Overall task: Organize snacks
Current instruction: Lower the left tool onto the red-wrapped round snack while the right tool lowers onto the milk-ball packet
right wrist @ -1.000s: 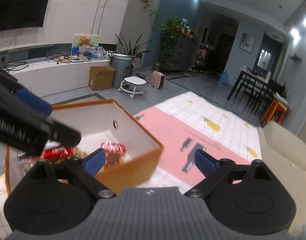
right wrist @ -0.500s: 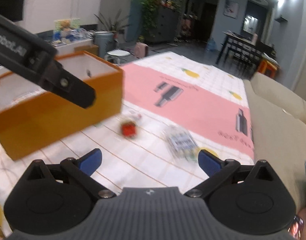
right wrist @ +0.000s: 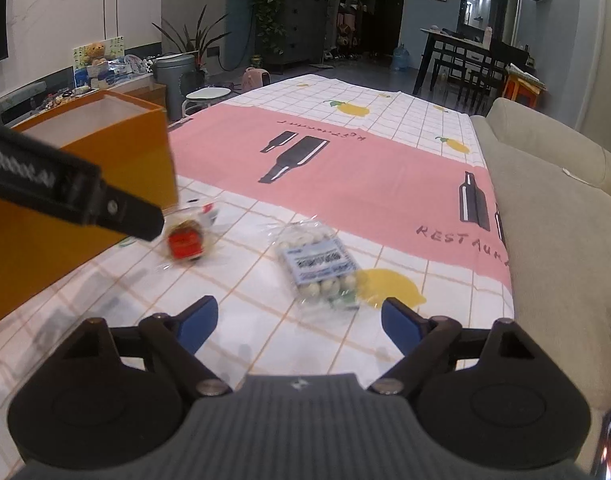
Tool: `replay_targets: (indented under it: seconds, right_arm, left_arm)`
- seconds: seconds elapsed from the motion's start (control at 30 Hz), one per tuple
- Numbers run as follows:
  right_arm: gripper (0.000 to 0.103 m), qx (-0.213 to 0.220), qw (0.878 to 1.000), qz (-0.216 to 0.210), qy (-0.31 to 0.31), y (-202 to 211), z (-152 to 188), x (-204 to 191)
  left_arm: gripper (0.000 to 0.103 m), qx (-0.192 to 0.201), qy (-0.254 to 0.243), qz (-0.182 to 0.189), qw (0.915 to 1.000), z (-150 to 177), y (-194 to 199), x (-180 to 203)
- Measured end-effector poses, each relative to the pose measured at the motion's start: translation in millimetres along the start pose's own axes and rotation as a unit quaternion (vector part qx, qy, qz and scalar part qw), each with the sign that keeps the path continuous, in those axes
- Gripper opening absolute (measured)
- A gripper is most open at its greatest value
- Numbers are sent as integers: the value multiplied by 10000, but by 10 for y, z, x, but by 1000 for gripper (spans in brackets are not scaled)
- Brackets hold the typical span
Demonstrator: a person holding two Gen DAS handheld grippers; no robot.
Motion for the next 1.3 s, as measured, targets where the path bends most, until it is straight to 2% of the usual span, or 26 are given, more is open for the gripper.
replay_targets:
  seconds: [0.27,0.43,0.63,0.73,0.83,0.97,1.07,1.1,1.17,1.3]
  right_arm:
    - [86,-33,9997,-111,234,-451,-137,105]
    - [86,-162,9990,-223,357,-728,-178,107]
    - [86,-249,9984,-410,288,-934,-226,83]
    - [86,-308,9983,-453,200,-1021,-249,77]
    - [80,-418,9976,-536,97,-1075,-239,56]
    - [79,-380,9981,-476,83,-1050,-202,15]
    - [71,-336,9986,-396,40,-1002,-174,3]
    - [65,-334,9989,-343,2,-974,-165,5]
    - [61,-348,9991,-239,-67,-925,-142,0]
    - [60,-382,9989,-20,-279,-780,-36,-29]
  left_arm:
    - [88,-181,234,-221,9993,-16,-358,-124]
    - [87,-239,406,-170,9987,-53,-513,-182]
    - [78,-352,496,-185,9980,-31,-660,-243]
    - [68,-403,525,-106,9978,-16,-697,-253]
    - [66,-337,441,-58,9984,-11,-693,-246]
    - [61,-315,368,7,9988,-5,-693,-228]
    - [60,-342,317,4,9989,0,-695,-212]
    - [43,-368,300,-17,9989,5,-696,-205]
    - [41,-432,200,-14,9989,26,-692,-178]
    - [40,-533,124,33,9985,119,-637,-128]
Point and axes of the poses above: each gripper's, at about its wrist camera, not at the fingertips, and y roughly against the way its jaws point, x to its right, z to its underside, the point moved 7 cm from there along -y, roughly the way its jaws point, and after that the axes turned 6 degrees about z, right-handed, at the moved point
